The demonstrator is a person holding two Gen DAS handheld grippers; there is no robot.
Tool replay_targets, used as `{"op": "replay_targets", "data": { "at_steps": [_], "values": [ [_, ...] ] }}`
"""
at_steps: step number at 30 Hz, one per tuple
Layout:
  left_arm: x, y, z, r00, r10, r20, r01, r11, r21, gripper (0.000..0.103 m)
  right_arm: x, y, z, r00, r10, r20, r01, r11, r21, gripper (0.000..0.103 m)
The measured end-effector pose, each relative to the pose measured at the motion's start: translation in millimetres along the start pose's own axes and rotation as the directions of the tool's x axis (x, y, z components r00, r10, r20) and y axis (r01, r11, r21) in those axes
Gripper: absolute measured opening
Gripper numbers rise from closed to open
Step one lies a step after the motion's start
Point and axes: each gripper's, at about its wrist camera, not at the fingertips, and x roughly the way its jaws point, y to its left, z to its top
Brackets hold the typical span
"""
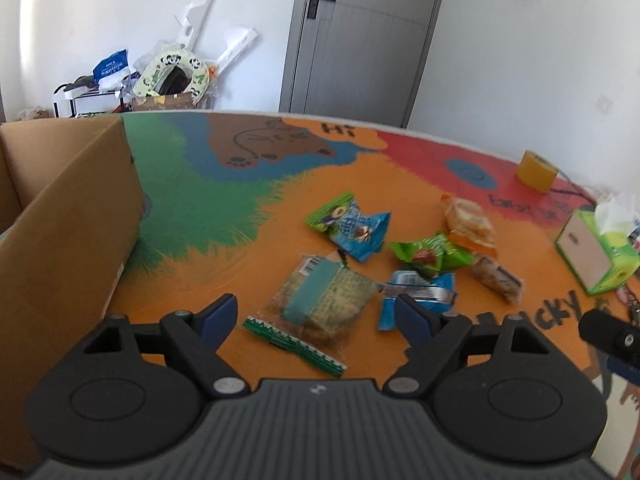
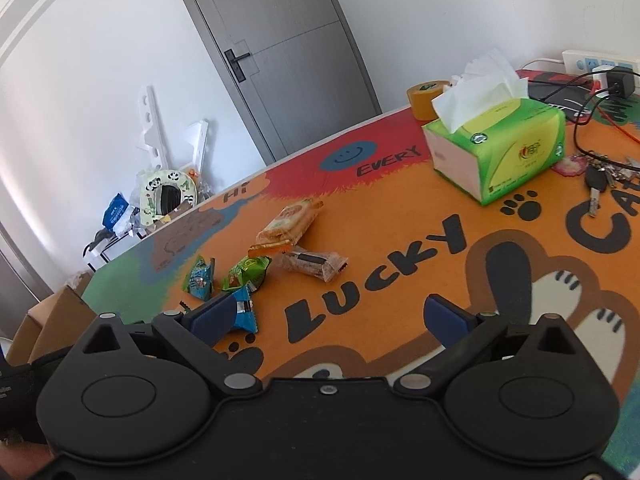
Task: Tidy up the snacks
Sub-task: 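Grasp the teal-banded bread pack with the left gripper, then grasp the small clear bag with the right gripper while the left holds the bread pack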
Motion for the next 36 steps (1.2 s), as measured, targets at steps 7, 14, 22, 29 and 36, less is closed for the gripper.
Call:
{"op": "replay_targets", "data": {
  "at_steps": [7, 14, 22, 29, 36],
  "values": [
    [17.5, 2.2, -2.0, 1.0, 0.018, -0.02, -0.018, 1.0, 0.004, 0.08, 25.9, 8.0, 13.8, 0.999, -0.023, -0.029, 0.023, 0.999, -0.025, 0.096],
    [19.6, 12.2, 5.4, 1.0, 0.004, -0.009, -0.005, 0.998, -0.068, 0.046, 44.0, 15.3, 19.0, 0.999, -0.01, -0.042, 0.008, 0.999, -0.038, 0.096],
    [14.0, 24.6, 11.9, 1.0, 0.007, 0.005, -0.006, 0.994, -0.106, 0.046, 62.4, 27.4, 25.9, 0.999, -0.001, -0.039, -0.001, 0.998, -0.064, 0.096],
    [7.6, 29.9, 20.7, 0.999, 0.017, 0.033, -0.013, 0.993, -0.114, 0.046, 75.6, 41.1, 35.5, 1.0, 0.009, 0.006, -0.008, 0.991, -0.134, 0.096],
    [6.2, 32.5, 21.3, 0.999, 0.008, 0.033, -0.004, 0.994, -0.113, 0.046, 94.2, 38.0, 29.5, 0.996, 0.022, -0.087, -0.035, 0.988, -0.151, 0.052]
  ]
}}
